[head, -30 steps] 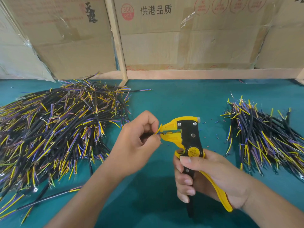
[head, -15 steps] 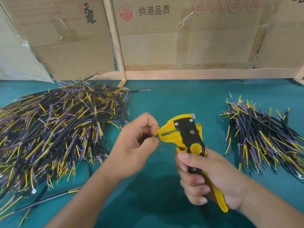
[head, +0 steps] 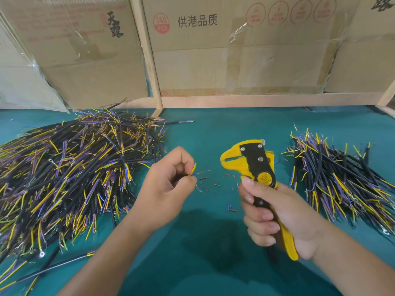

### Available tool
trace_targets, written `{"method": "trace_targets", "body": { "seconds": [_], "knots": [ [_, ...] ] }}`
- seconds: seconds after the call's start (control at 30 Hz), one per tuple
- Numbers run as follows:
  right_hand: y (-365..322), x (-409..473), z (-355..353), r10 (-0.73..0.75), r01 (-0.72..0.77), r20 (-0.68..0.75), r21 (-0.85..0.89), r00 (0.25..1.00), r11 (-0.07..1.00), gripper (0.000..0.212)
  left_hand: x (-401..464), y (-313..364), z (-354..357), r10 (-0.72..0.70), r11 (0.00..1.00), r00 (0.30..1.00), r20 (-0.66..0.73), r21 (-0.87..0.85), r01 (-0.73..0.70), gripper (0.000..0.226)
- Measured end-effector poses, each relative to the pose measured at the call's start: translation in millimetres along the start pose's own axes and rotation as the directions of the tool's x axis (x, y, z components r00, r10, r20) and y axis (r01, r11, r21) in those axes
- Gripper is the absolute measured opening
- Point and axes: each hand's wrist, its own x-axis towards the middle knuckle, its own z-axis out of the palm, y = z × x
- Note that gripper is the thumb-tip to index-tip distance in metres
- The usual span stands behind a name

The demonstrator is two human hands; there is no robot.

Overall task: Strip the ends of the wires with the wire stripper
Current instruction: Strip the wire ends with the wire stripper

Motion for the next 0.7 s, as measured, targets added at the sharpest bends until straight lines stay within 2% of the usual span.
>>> {"method": "trace_targets", "body": {
  "seconds": [0.1,0.23,0.33,0.43,0.53,0.7],
  "knots": [
    [-6,0,-5,-0.031,0.031,-0.016,0.038,0.999,0.999,0.037,1,1,-1,-0.005,1.0,1.0,-0.012,-0.012,0.005,0.01],
    [5,4,-1,-0.085,0.083,0.034,0.062,0.996,0.995,0.03,-1,-2,1,0.003,1.0,1.0,0.007,0.024,-0.004,0.008],
    [14,8,4,-0.1,0.1,0.0,0.009,0.995,0.995,0.031,-2,-3,2,0.055,0.987,0.997,0.052,0.148,-0.063,0.011],
    [20,10,7,-0.082,0.082,0.002,0.042,0.997,0.996,0.037,-5,-1,8,0.1,0.944,0.985,0.142,0.299,-0.139,0.011],
    [23,9,9,-0.069,0.068,0.036,0.031,0.997,0.997,0.043,-8,1,14,0.113,0.922,0.97,0.214,0.342,-0.183,0.012],
    [22,9,12,-0.061,0.062,-0.008,0.015,0.998,0.998,0.024,-9,3,16,0.12,0.914,0.962,0.245,0.351,-0.203,0.014]
  ]
}}
